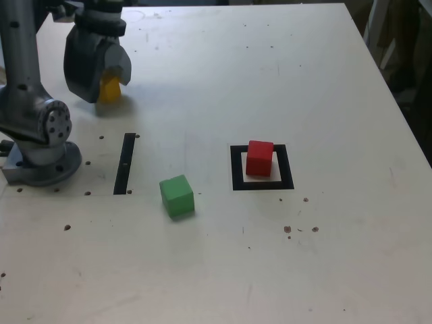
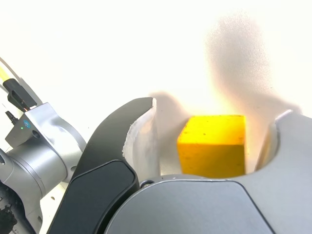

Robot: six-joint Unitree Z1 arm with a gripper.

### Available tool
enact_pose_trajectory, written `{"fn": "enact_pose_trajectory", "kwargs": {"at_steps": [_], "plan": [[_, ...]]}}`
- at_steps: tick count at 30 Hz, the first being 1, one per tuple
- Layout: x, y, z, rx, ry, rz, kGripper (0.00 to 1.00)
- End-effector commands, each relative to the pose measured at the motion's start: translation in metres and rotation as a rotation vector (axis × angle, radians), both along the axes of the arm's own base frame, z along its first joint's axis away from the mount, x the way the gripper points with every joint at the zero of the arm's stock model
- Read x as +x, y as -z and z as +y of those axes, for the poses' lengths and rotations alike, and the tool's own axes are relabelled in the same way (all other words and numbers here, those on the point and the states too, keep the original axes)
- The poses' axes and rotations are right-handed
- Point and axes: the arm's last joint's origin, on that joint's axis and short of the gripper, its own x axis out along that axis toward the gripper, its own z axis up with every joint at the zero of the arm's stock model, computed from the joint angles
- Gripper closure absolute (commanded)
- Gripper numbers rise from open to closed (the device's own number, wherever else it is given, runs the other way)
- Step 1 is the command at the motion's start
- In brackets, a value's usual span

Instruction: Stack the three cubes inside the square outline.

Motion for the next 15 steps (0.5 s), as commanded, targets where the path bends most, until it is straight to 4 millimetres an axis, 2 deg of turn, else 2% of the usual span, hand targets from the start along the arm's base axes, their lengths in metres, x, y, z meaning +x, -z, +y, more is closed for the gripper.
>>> {"fn": "enact_pose_trajectory", "kwargs": {"at_steps": [1, 4, 6, 15], "plan": [[0.0004, 0.0001, 0.0018, -0.001, 0.000, -0.001, 0.52], [0.0011, 0.0001, 0.0035, 0.008, 0.005, -0.006, 0.64], [0.0016, 0.0001, 0.0045, 0.014, 0.010, -0.011, 0.68], [0.0019, 0.0003, 0.0049, 0.014, 0.020, -0.016, 0.70]]}}
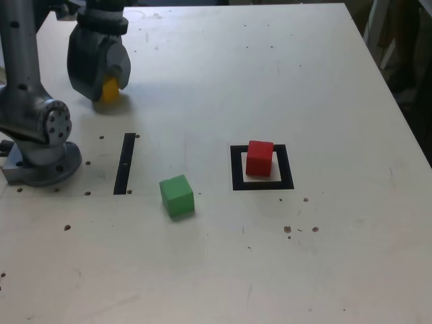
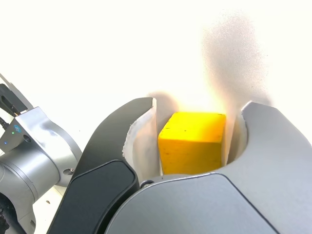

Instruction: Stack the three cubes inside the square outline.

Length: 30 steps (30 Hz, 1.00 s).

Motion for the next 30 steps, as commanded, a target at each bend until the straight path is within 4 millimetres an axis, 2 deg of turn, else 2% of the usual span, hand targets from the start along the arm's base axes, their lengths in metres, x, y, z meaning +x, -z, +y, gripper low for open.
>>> {"fn": "enact_pose_trajectory", "kwargs": {"at_steps": [1, 22, 30], "plan": [[0.000, 0.001, 0.001, -0.004, 0.000, 0.001, 0.70], [0.002, -0.003, 0.000, -0.012, 0.039, -0.017, 0.70], [0.032, -0.022, -0.018, -0.020, 0.167, -0.062, 0.70]]}}
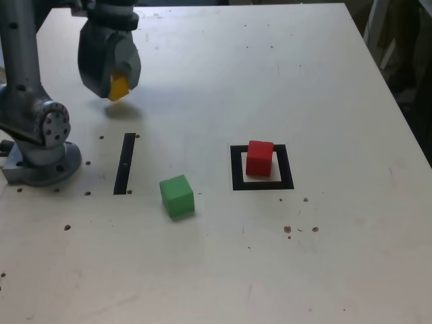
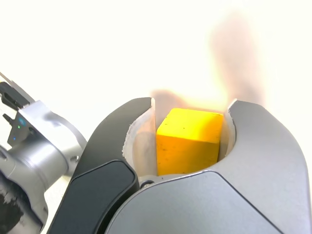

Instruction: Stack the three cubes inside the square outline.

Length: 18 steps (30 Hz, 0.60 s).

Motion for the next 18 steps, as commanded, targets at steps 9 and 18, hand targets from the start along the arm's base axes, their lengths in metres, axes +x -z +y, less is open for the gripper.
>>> {"fn": "enact_pose_trajectory", "kwargs": {"at_steps": [9, 18], "plan": [[0.036, -0.025, -0.039, -0.011, 0.186, -0.062, 0.70], [0.061, -0.041, -0.079, -0.028, 0.334, -0.098, 0.70]]}}
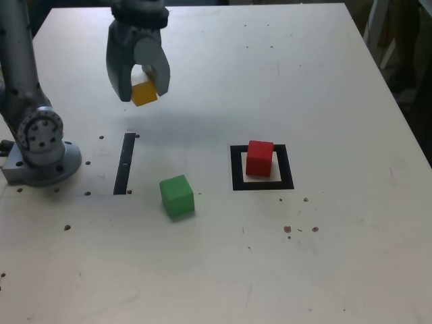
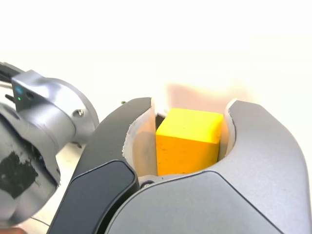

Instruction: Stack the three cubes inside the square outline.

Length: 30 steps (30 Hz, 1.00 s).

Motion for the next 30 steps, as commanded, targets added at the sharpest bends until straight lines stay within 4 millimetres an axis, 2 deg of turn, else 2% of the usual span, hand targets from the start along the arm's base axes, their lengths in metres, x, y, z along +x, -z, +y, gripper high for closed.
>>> {"fn": "enact_pose_trajectory", "kwargs": {"at_steps": [1, 17, 24, 30], "plan": [[0.006, -0.006, -0.010, 0.002, 0.029, -0.011, 0.70], [0.052, -0.024, -0.079, 0.007, 0.220, -0.050, 0.70], [0.085, -0.033, -0.106, 0.023, 0.297, -0.072, 0.70], [0.114, -0.036, -0.119, 0.055, 0.380, -0.035, 0.70]]}}
